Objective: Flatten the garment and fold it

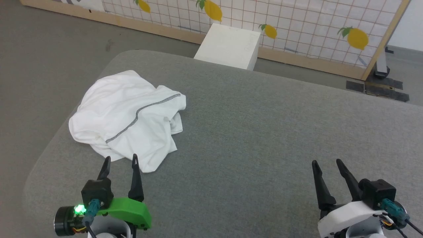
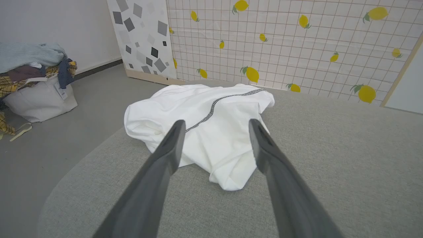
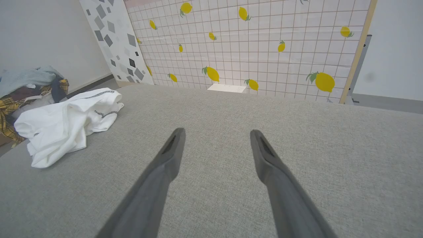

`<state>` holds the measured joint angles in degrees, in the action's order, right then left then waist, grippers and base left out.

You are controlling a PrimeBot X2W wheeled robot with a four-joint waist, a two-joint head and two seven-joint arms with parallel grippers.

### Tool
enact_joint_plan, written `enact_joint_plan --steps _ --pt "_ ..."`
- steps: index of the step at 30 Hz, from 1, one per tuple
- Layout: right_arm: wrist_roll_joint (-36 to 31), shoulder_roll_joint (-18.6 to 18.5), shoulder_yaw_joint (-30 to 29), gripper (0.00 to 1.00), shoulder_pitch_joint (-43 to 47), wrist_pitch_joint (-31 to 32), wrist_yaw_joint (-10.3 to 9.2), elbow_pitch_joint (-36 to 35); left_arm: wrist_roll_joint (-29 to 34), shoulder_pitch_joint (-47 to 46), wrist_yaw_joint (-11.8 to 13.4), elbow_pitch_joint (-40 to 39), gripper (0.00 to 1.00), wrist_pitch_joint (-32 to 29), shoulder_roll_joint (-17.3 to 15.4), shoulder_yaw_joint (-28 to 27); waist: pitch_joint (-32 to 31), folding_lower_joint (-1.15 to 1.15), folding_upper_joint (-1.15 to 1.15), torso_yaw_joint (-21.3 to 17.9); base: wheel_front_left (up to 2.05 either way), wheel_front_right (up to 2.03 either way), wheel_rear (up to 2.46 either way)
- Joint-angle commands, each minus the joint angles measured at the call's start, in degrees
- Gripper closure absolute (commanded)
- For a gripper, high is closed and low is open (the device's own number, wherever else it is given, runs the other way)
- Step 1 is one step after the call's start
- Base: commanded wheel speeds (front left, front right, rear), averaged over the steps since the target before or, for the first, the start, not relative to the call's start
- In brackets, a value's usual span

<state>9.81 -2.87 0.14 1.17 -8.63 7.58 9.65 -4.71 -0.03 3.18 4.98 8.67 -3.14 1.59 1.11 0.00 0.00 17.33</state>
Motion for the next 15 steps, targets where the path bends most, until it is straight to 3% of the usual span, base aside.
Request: enact_joint_plan --steps 1,15 --pt "0.67 -0.01 0.02 0.0 0.22 -0.66 -0.05 0.48 -0.41 0.64 0.61 0.25 0.0 0.65 0.16 0.15 0.06 0.0 0.0 0.64 0.0 0.0 0.0" --pt "2.08 -0.01 0.26 0.0 0.3 -2.31 -0.06 1.95 -1.14 0.91 1.19 1.17 0.0 2.29 0.19 0.41 0.29 0.0 0.0 3.69 0.0 0.0 0.0"
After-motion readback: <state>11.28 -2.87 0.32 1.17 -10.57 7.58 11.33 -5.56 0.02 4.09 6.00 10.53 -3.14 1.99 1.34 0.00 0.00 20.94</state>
